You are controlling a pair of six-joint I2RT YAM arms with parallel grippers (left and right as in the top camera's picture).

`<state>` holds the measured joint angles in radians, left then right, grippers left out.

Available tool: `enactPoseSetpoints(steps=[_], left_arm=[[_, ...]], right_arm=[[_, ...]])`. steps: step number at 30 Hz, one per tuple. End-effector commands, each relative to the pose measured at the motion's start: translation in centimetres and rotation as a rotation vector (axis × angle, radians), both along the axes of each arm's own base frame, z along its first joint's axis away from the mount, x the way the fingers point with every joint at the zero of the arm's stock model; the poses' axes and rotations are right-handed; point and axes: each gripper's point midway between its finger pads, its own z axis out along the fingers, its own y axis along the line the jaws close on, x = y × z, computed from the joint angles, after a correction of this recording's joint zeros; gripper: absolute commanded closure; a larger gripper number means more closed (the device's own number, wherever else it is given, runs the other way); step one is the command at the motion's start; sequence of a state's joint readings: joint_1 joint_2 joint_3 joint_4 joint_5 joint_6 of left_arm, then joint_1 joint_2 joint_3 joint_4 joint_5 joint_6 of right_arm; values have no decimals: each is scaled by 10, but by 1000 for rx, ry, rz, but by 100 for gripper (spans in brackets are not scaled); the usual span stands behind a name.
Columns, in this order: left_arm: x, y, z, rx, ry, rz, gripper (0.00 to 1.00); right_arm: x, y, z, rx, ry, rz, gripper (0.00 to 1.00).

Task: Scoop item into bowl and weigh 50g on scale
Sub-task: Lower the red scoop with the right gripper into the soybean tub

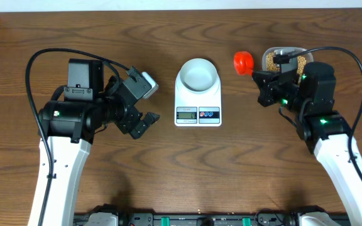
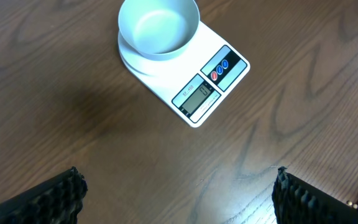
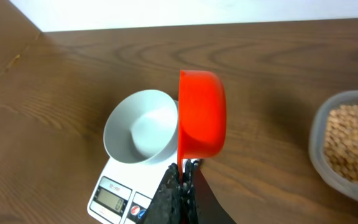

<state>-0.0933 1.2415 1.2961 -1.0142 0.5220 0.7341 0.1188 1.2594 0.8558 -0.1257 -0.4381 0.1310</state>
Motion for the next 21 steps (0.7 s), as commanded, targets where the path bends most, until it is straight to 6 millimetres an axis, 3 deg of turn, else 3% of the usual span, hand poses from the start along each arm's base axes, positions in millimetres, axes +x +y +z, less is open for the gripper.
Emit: enactPoseSetpoints(steps=[1, 9, 21], left_arm=[[0, -1, 10, -12, -29, -11, 2], [0, -1, 10, -12, -29, -11, 2], [0, -1, 10, -13, -28, -11, 2]], right_arm=[[-5, -13, 22, -35, -50, -51, 99], [-33, -20, 38, -45, -45, -73, 99], [-63, -51, 44, -129, -27, -216, 99]])
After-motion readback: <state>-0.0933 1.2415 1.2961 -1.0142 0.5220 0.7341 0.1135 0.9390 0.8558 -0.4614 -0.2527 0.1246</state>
